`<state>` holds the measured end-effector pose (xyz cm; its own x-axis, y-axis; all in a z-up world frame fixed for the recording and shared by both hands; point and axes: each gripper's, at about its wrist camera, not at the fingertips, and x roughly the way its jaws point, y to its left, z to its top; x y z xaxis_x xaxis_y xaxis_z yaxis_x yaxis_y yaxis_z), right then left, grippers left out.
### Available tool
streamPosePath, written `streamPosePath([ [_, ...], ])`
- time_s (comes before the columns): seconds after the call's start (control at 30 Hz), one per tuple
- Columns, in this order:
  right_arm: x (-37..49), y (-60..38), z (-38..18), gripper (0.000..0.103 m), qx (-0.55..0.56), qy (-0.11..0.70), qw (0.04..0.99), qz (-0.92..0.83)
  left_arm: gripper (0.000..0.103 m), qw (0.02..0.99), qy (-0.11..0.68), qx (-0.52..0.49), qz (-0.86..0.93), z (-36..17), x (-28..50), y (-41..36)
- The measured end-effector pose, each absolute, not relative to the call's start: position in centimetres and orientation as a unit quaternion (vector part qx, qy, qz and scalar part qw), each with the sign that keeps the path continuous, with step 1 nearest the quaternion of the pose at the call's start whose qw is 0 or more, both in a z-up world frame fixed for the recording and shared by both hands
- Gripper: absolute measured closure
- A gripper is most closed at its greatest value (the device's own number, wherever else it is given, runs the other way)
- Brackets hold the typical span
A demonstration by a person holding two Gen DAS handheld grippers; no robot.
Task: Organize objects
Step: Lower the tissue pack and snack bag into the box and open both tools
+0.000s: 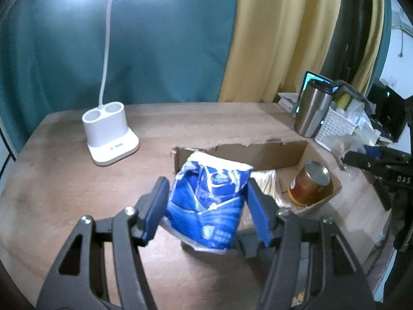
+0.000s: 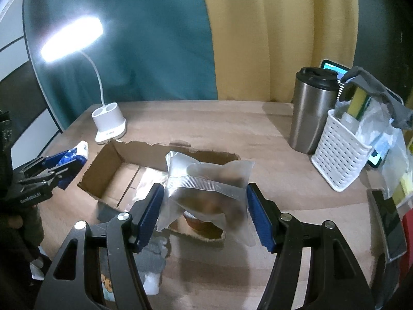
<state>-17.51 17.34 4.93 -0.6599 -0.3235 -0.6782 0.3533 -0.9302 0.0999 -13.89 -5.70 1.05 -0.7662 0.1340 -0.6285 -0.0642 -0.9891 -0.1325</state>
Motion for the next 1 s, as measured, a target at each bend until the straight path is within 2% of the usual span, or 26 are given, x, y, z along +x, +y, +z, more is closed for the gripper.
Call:
streamPosePath([
  [0.73, -21.9, 14.8, 3.6, 0.035, 0.382, 0.008, 0.214, -0.899, 0.04, 0.047, -0.05, -0.391, 0.918, -1.8, -19.3, -3.8],
  [0.8, -22.2, 14.6, 3.5, 0.035, 0.383, 0.008, 0.218, -0.898, 0.035, 0.05, -0.057, -0.399, 0.914, -2.0, -19.7, -3.9],
  [1.0, -22.7, 13.8, 3.3, 0.035, 0.385, 0.005, 0.226, -0.895, 0.033, 0.057, -0.061, -0.391, 0.917, -1.0, -19.4, -4.4],
])
